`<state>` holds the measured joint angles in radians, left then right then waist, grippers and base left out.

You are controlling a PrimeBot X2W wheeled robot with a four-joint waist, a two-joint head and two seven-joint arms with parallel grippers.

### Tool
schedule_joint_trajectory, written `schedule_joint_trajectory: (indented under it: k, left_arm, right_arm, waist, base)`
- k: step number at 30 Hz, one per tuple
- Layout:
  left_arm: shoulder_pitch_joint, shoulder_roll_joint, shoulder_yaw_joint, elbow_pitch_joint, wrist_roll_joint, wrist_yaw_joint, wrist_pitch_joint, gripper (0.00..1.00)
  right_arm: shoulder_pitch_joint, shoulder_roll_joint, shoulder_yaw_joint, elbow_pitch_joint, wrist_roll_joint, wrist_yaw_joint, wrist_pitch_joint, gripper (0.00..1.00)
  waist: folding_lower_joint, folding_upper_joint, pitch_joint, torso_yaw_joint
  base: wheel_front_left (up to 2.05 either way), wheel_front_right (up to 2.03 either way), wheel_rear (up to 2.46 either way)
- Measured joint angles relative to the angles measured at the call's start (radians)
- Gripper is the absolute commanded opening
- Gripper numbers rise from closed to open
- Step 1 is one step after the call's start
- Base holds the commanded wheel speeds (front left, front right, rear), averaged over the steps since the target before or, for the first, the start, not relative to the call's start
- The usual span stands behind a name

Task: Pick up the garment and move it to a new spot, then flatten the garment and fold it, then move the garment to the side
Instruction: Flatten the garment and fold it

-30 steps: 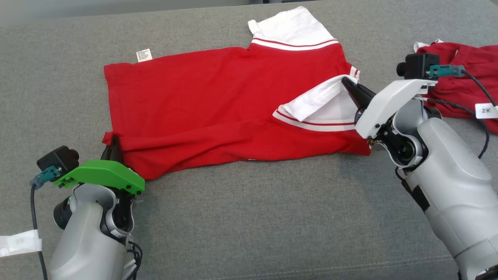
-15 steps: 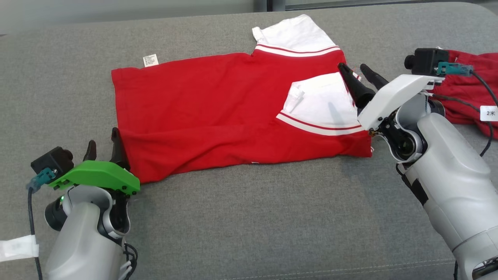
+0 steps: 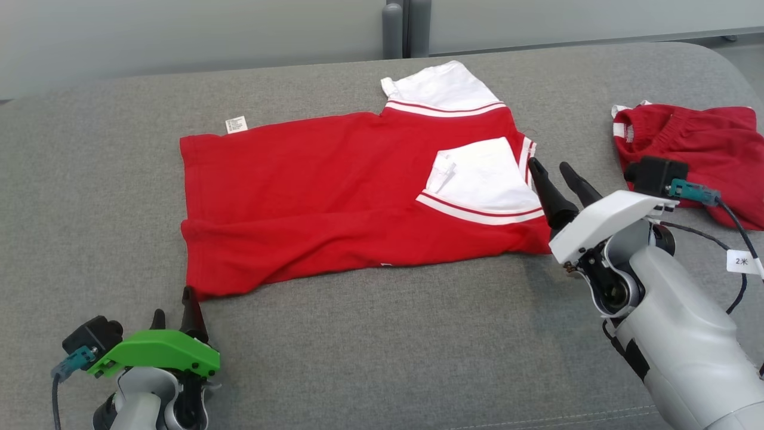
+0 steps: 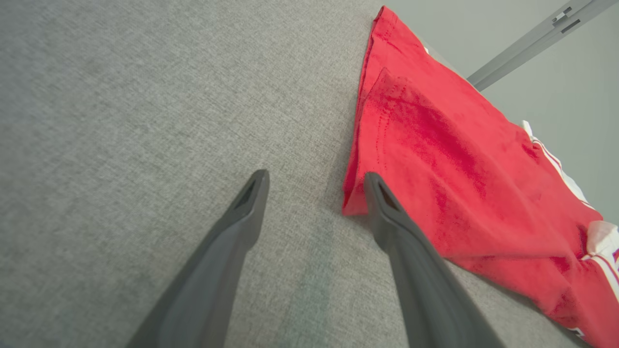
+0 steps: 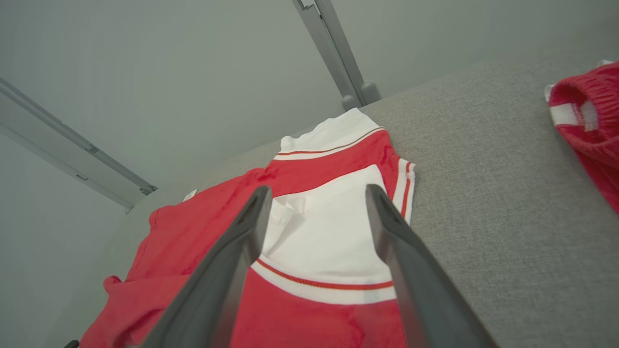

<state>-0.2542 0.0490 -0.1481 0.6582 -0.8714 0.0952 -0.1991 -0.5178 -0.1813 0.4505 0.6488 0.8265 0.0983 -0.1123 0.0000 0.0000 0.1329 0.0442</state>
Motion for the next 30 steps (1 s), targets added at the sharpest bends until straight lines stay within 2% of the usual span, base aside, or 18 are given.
schedule_joint_trajectory:
  k: [5, 19, 21, 22, 25, 26, 30]
  left_arm:
    - [0.014, -0.007, 0.02, -0.038, -0.064, -0.024, 0.009, 1.0]
    - [0.045, -0.015, 0.061, -0.076, -0.212, -0.027, 0.071, 1.0]
    - [0.045, -0.016, 0.072, -0.082, -0.242, -0.027, 0.077, 0.81]
    - [0.045, -0.016, 0.079, -0.083, -0.252, -0.027, 0.077, 0.49]
    - [0.044, -0.016, 0.094, -0.087, -0.282, -0.023, 0.075, 0.07]
    - [0.044, -0.016, 0.095, -0.089, -0.295, -0.023, 0.075, 0.0]
    - [0.043, -0.016, 0.088, -0.107, -0.32, -0.023, 0.064, 0.0]
  right_arm:
    - [0.041, 0.012, -0.009, 0.001, 0.016, 0.006, -0.035, 1.0]
    - [0.081, 0.012, -0.014, 0.001, 0.027, 0.007, -0.068, 1.0]
    - [0.081, 0.008, -0.015, 0.0, 0.027, 0.007, -0.071, 1.0]
    - [0.084, 0.005, -0.017, 0.0, 0.027, 0.007, -0.076, 1.0]
    - [0.103, -0.005, -0.018, 0.002, 0.028, 0.015, -0.078, 1.0]
    - [0.11, -0.005, -0.018, 0.003, 0.028, 0.015, -0.078, 1.0]
    - [0.129, 0.003, -0.01, 0.01, 0.036, 0.015, -0.078, 1.0]
  waist:
    - [0.0, 0.0, -0.014, -0.024]
    - [0.0, 0.0, 0.0, -0.083]
    - [0.0, 0.0, 0.004, -0.089]
    - [0.0, 0.0, 0.006, -0.091]
    - [0.0, 0.0, 0.009, -0.093]
    - [0.0, 0.0, 0.01, -0.093]
    - [0.0, 0.0, 0.012, -0.091]
  base:
    - [0.0, 0.0, 0.0]
    - [0.0, 0.0, 0.0]
    - [0.0, 0.0, 0.0]
    - [0.0, 0.0, 0.0]
    - [0.0, 0.0, 0.0]
    - [0.0, 0.0, 0.0]
    - [0.0, 0.0, 0.0]
